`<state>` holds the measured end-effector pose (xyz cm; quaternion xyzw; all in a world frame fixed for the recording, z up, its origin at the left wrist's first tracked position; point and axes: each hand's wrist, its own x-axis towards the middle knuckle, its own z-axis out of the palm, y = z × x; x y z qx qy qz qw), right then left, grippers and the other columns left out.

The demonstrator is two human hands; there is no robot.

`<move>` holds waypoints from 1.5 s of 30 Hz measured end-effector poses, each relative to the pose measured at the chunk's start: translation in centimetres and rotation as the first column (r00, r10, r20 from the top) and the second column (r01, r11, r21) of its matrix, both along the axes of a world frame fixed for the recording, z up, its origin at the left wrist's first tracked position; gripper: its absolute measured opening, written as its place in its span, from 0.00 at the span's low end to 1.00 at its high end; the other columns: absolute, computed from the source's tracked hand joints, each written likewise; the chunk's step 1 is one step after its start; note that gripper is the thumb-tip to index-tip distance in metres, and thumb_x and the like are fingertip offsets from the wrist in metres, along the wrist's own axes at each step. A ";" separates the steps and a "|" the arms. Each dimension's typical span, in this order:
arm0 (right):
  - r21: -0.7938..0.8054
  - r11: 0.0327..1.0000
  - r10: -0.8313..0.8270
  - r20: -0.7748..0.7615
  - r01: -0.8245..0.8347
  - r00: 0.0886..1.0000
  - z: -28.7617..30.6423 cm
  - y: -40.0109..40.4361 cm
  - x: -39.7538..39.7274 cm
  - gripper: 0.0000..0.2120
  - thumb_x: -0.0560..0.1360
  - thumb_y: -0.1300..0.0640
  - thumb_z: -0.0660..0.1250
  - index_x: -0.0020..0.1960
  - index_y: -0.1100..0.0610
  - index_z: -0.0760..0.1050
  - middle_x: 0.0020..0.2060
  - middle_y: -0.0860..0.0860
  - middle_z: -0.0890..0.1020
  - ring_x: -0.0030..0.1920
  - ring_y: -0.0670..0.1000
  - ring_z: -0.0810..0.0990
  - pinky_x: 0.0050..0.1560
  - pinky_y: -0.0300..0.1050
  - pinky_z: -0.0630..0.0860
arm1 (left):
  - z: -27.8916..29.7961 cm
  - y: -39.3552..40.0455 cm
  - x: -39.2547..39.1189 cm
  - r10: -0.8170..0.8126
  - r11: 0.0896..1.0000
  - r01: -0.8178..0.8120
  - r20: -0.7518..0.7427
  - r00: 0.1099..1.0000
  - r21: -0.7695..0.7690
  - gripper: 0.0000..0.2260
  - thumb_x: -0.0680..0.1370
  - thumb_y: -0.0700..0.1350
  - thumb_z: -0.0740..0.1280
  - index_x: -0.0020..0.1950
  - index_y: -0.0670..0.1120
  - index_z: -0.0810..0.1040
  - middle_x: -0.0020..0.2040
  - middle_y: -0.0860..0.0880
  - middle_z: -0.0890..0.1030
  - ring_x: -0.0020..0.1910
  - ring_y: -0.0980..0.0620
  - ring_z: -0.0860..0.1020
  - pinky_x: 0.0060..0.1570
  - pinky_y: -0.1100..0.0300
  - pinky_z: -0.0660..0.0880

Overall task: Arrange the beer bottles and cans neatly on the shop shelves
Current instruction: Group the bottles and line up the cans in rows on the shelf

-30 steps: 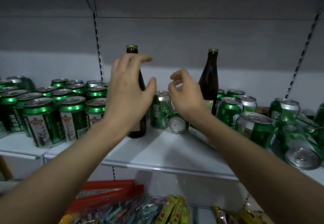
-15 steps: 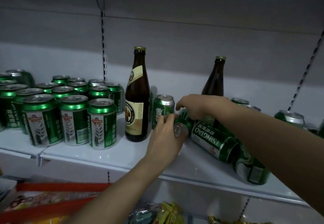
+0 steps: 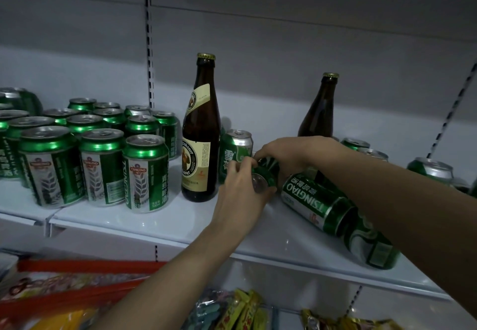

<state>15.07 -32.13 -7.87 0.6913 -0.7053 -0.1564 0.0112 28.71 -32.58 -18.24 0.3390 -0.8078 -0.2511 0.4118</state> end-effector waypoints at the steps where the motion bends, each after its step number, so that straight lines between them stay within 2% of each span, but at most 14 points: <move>1: -0.005 1.000 0.001 0.013 -0.001 1.000 -0.1 0.1 -0.1 0.34 0.67 0.58 0.79 0.69 0.46 0.71 0.60 0.49 0.79 0.59 0.53 0.77 0.60 0.51 0.75 | 0.0 0.0 0.1 0.001 1.000 -0.001 -0.011 1.000 0.004 0.21 0.74 0.51 0.73 0.62 0.50 0.70 0.62 0.51 0.69 0.57 0.50 0.73 0.39 0.63 0.61; 5: -0.009 1.000 -0.005 0.038 0.006 0.999 0.0 0.5 0.2 0.37 0.67 0.56 0.80 0.72 0.46 0.69 0.64 0.49 0.78 0.63 0.53 0.75 0.64 0.53 0.73 | 0.2 0.4 0.4 0.020 1.000 -0.019 -0.078 0.997 0.025 0.18 0.74 0.49 0.72 0.62 0.50 0.72 0.60 0.53 0.69 0.56 0.50 0.74 0.47 0.60 0.63; 9: -0.052 0.999 -0.008 0.120 0.015 0.993 1.6 1.4 0.6 0.36 0.68 0.57 0.79 0.73 0.49 0.69 0.66 0.48 0.76 0.67 0.52 0.72 0.65 0.47 0.67 | 0.6 0.5 1.0 0.016 0.999 -0.024 -0.202 0.979 -0.040 0.20 0.74 0.47 0.73 0.64 0.51 0.74 0.60 0.56 0.70 0.53 0.58 0.74 0.44 0.72 0.64; 11: -0.092 0.996 0.011 0.170 0.005 0.985 2.8 2.2 0.8 0.35 0.69 0.57 0.78 0.73 0.49 0.69 0.67 0.48 0.75 0.67 0.52 0.72 0.65 0.47 0.67 | 1.2 0.5 1.3 -0.001 0.996 -0.024 -0.273 0.962 -0.087 0.20 0.74 0.46 0.73 0.65 0.51 0.75 0.59 0.57 0.70 0.54 0.60 0.73 0.47 0.76 0.65; 15: -0.182 0.983 0.054 0.284 -0.001 0.957 4.0 3.7 0.9 0.32 0.70 0.53 0.77 0.72 0.50 0.70 0.65 0.47 0.76 0.65 0.50 0.74 0.67 0.50 0.69 | 3.2 0.8 2.3 -0.023 0.986 -0.028 -0.293 0.956 -0.167 0.19 0.76 0.47 0.71 0.66 0.52 0.75 0.60 0.55 0.69 0.58 0.56 0.71 0.56 0.65 0.68; 18: -0.223 0.975 0.090 0.412 0.004 0.906 3.6 4.9 0.8 0.25 0.70 0.48 0.77 0.64 0.50 0.76 0.58 0.44 0.80 0.59 0.48 0.78 0.65 0.49 0.73 | 4.8 1.2 3.6 -0.048 0.975 -0.009 -0.251 0.967 -0.221 0.19 0.77 0.49 0.70 0.67 0.52 0.75 0.61 0.54 0.70 0.59 0.54 0.71 0.59 0.59 0.71; 21: -0.239 0.971 0.120 0.559 0.021 0.821 2.6 5.8 1.5 0.13 0.72 0.48 0.75 0.53 0.46 0.76 0.50 0.42 0.82 0.53 0.44 0.80 0.57 0.44 0.78 | 6.7 0.9 5.2 -0.056 0.968 0.013 -0.168 0.984 -0.249 0.14 0.77 0.49 0.70 0.62 0.51 0.79 0.59 0.55 0.73 0.54 0.58 0.73 0.54 0.66 0.70; 25: -0.174 0.982 0.089 0.782 0.078 0.616 0.0 6.3 3.0 0.13 0.77 0.54 0.70 0.61 0.51 0.74 0.55 0.47 0.81 0.57 0.47 0.81 0.55 0.45 0.82 | 8.1 0.4 6.7 -0.020 0.958 0.011 -0.027 0.999 -0.286 0.08 0.76 0.50 0.70 0.55 0.52 0.82 0.50 0.58 0.76 0.49 0.61 0.73 0.48 0.70 0.69; 27: -0.165 0.982 0.095 0.845 0.087 0.526 -1.2 6.5 3.8 0.12 0.78 0.56 0.69 0.60 0.50 0.73 0.55 0.48 0.81 0.57 0.47 0.81 0.56 0.46 0.81 | 8.2 0.5 7.1 -0.022 0.955 0.030 0.031 0.999 -0.295 0.07 0.76 0.49 0.70 0.53 0.52 0.83 0.50 0.59 0.76 0.48 0.62 0.73 0.47 0.71 0.68; 31: -0.182 0.978 0.123 0.902 0.105 0.415 -2.6 6.5 5.3 0.12 0.78 0.57 0.70 0.58 0.47 0.72 0.53 0.45 0.82 0.56 0.46 0.81 0.56 0.49 0.81 | 7.9 0.5 7.9 0.009 0.951 0.021 0.099 0.995 -0.308 0.08 0.76 0.49 0.69 0.54 0.51 0.83 0.52 0.56 0.77 0.51 0.57 0.76 0.53 0.60 0.72; 34: -0.186 0.976 0.132 0.919 0.111 0.372 -3.6 6.1 6.7 0.15 0.77 0.57 0.70 0.62 0.48 0.72 0.55 0.47 0.82 0.58 0.48 0.81 0.56 0.53 0.81 | 7.5 0.3 8.3 0.028 0.948 0.018 0.140 0.990 -0.318 0.07 0.76 0.47 0.68 0.53 0.51 0.83 0.51 0.55 0.78 0.52 0.56 0.76 0.54 0.57 0.74; 40: -0.222 0.965 0.159 0.921 0.142 0.356 -4.4 5.7 8.0 0.12 0.76 0.55 0.71 0.53 0.42 0.72 0.56 0.53 0.82 0.59 0.54 0.80 0.55 0.63 0.80 | 6.8 0.1 8.6 0.016 0.946 0.032 0.146 0.989 -0.323 0.08 0.77 0.44 0.67 0.55 0.48 0.82 0.52 0.53 0.77 0.53 0.53 0.77 0.57 0.51 0.75; 43: -0.234 0.965 0.177 0.915 0.118 0.363 -4.1 6.2 8.3 0.11 0.77 0.57 0.70 0.52 0.42 0.72 0.53 0.53 0.82 0.58 0.55 0.80 0.55 0.64 0.79 | 6.4 0.0 8.5 0.046 0.933 0.015 0.161 0.986 -0.360 0.09 0.77 0.46 0.65 0.56 0.48 0.80 0.54 0.52 0.77 0.56 0.50 0.75 0.57 0.51 0.74; 45: -0.243 0.967 0.193 0.901 0.083 0.388 -4.0 6.5 8.2 0.11 0.77 0.59 0.70 0.50 0.44 0.72 0.47 0.49 0.81 0.51 0.50 0.81 0.54 0.62 0.79 | 6.2 0.1 8.3 0.108 0.908 -0.019 0.190 0.976 -0.418 0.10 0.77 0.47 0.64 0.57 0.49 0.79 0.55 0.51 0.76 0.58 0.50 0.71 0.57 0.55 0.71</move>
